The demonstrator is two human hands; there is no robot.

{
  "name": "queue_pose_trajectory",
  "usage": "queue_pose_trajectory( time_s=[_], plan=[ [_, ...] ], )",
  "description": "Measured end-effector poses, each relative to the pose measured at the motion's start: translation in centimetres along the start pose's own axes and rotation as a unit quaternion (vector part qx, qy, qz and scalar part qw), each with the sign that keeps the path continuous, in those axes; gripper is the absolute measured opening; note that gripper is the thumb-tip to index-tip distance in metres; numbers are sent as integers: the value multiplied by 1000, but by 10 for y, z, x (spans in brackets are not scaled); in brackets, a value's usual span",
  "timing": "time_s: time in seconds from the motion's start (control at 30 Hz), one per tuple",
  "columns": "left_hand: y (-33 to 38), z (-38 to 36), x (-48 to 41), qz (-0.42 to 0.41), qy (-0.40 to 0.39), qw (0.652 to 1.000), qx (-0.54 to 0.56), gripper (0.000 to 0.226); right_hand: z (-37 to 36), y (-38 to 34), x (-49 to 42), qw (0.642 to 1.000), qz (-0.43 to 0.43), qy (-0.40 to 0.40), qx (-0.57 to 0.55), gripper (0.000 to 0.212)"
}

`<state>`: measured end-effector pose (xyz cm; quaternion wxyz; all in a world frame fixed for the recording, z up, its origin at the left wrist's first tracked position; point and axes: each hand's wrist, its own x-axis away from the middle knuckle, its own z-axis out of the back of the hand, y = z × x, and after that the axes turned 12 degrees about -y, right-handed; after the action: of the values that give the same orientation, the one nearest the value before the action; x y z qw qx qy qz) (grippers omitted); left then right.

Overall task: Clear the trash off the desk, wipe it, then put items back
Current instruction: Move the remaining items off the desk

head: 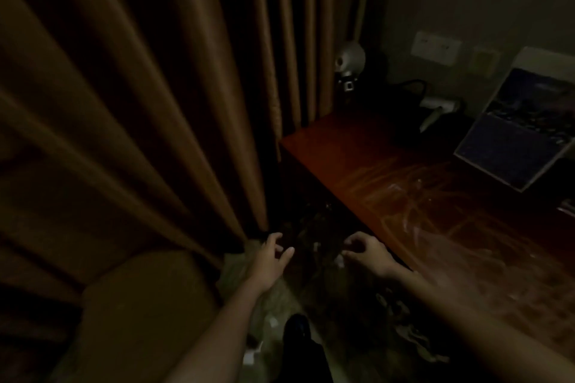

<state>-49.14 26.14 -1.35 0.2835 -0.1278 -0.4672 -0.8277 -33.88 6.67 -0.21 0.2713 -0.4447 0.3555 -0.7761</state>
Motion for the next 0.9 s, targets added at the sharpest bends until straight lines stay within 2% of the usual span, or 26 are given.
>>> queue_pose_trajectory(
  time_s=[0.23,0.37,0.6,0.7,0.9],
  plan=[
    [73,34,-158,-67,-136,983,-104,51,68,10,-54,980,-88,154,-88,23],
    [133,31,-228,-131,-197,955,-179,47,92,21,-39,931,-142,261,-214,21],
    [219,-68,-263,-240,-297,875,-297,43,105,84,39,826,-217,412,-316,20],
    [246,-114,-258,-265,-315,845,-342,43,112,113,71,803,-239,436,-330,18],
    [289,-214,-233,-279,-351,811,-375,45,139,178,131,780,-251,471,-328,17]
  ],
)
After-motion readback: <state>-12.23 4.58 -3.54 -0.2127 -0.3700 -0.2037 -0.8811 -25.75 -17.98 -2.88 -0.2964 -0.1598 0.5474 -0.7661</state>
